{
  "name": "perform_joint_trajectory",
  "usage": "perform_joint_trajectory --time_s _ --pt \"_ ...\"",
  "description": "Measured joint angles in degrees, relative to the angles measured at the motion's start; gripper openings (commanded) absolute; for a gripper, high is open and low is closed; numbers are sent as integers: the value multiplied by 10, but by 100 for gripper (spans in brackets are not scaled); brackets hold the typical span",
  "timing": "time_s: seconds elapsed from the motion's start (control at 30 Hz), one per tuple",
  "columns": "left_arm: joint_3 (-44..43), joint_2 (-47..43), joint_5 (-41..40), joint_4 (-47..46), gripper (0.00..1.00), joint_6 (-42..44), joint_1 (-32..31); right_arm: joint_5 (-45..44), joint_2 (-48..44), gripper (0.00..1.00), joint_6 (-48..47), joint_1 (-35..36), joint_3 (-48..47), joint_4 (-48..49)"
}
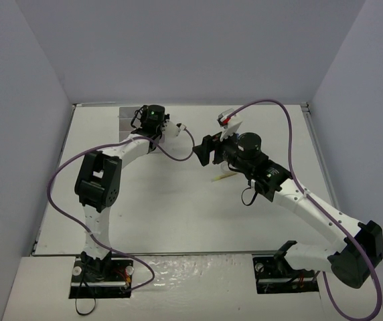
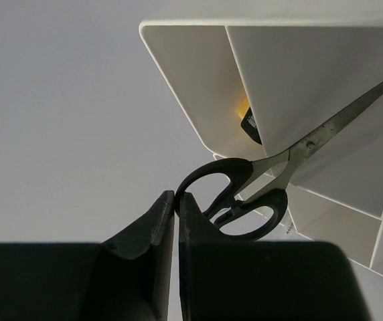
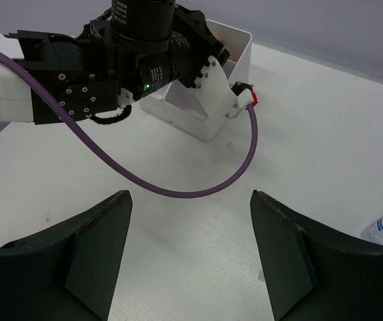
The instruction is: Sort the stationery into containers
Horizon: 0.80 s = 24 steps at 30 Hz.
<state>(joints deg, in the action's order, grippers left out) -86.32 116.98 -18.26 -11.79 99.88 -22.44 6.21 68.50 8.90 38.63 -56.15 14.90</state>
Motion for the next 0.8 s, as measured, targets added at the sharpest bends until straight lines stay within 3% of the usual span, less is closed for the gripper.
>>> perform_joint_trajectory --time_s 0.33,0.5,0.53,0.67,0.8 --pt "52 2 -2 -64 0 34 -7 -5 -8 69 1 -1 5 -7" --pt "55 2 -7 -78 21 37 -19 -5 -9 69 1 -1 9 -7" --pt "55 2 -9 -81 20 36 -21 -5 -9 69 1 -1 11 -7" --pt "55 2 -11 -80 0 31 -26 -5 -9 69 1 -1 14 -11" --pt "55 0 -11 -72 0 24 -26 -7 -10 69 1 -1 14 -11"
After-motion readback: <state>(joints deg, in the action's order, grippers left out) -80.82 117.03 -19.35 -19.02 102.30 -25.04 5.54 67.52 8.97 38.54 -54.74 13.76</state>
